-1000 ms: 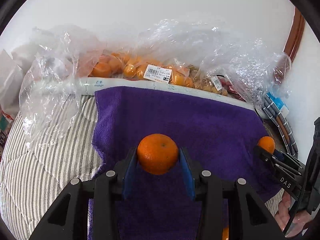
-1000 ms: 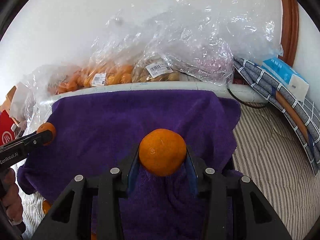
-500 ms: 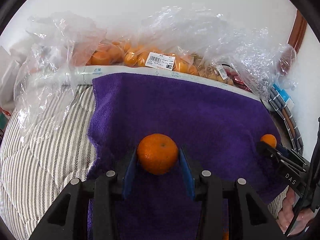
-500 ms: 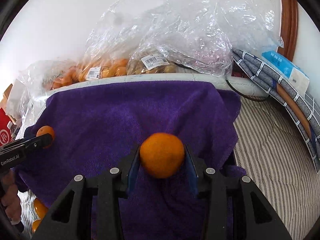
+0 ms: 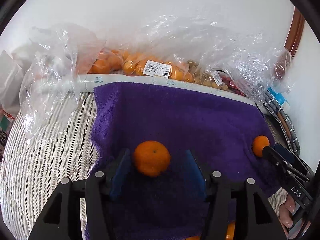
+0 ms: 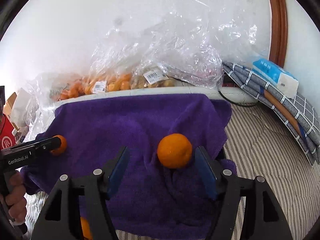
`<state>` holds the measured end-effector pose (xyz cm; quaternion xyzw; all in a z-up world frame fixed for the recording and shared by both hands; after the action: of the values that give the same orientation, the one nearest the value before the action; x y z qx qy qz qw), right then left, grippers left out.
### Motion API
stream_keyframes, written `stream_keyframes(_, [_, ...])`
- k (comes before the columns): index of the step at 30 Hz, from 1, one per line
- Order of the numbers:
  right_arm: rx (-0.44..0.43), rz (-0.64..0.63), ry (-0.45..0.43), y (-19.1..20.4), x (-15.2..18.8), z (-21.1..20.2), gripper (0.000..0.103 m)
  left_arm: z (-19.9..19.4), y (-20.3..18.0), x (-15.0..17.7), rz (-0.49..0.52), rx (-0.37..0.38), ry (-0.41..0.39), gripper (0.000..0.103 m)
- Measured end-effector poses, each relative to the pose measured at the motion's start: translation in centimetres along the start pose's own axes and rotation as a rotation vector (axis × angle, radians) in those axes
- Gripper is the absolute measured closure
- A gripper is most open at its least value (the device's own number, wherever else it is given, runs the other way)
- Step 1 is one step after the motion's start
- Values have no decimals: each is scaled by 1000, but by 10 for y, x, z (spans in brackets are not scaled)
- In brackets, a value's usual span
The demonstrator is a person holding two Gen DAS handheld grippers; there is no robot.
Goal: Organize fruits
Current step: 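Carry the oranges over the purple towel and open both grippers to release them, then move the right gripper back to the fruit pile and grasp an orange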
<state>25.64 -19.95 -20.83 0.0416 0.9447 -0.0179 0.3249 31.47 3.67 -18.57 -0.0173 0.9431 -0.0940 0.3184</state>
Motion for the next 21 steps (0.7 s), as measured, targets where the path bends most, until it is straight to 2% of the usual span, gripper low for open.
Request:
stream_keyframes(5, [25, -32, 1, 6, 5, -27, 36, -26, -6, 0, -22, 16, -62, 47])
stream_keyframes(9, [89, -32, -33, -2, 16, -63, 36, -47, -14, 16, -17, 26, -54, 47])
stream_keyframes(15, [73, 59, 5, -9, 37, -105, 36, -85, -20, 45, -20, 69, -54, 47])
stream_keyframes(21, [75, 90, 19, -7, 63, -142, 36, -117, -22, 69, 68, 44, -55, 47])
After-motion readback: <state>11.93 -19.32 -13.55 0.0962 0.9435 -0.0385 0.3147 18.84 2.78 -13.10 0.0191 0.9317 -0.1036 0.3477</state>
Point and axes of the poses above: each gripper's, at about its wrist camera, not at the fingertips, and z roughly the way its jaws point, y to its left, x to its underside, the point moved 6 cm from there along z, roughly the way its jaws point, and after that the axes turned 3 degrees about y, right-handed, at the moved point
